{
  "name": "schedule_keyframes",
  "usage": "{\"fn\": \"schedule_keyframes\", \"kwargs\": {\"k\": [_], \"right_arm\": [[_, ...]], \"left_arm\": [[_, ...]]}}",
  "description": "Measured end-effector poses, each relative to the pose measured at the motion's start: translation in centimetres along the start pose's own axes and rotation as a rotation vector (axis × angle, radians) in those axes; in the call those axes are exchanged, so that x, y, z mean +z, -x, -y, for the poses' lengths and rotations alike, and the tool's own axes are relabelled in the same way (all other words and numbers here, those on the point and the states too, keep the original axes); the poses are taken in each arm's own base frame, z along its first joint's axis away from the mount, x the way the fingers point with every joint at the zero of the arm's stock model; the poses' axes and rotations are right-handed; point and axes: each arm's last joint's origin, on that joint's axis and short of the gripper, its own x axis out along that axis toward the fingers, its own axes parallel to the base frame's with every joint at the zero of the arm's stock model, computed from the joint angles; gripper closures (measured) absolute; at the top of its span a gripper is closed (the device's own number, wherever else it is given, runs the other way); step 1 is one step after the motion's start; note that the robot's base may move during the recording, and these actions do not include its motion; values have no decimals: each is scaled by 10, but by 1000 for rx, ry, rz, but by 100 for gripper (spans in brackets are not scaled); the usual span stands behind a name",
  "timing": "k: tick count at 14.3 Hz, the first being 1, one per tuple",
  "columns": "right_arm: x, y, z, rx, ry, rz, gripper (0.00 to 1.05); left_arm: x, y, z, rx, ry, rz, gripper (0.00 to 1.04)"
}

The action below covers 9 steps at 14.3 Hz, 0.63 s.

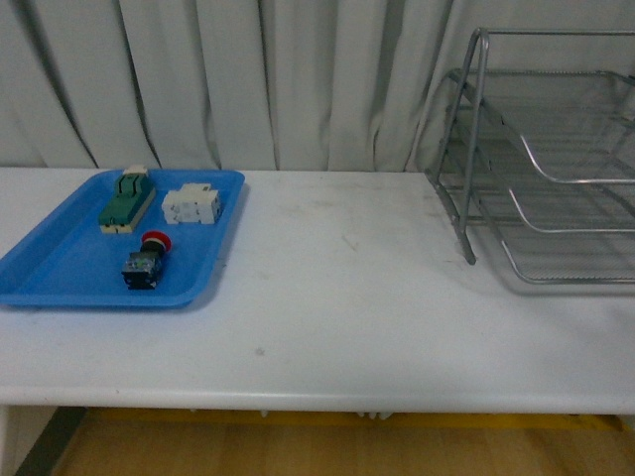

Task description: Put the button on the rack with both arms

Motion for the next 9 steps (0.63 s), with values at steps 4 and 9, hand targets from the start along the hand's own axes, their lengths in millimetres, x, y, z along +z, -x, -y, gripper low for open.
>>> {"fn": "schedule_keyframes", "kwargs": {"k": [4,9], "right_arm": [[-6,-21,2,18,11,-39,6],[-24,-40,8,17,40,-98,6]], "left_arm": [[0,0,0,0,0,0,7],[0,0,0,0,0,0,7]]}}
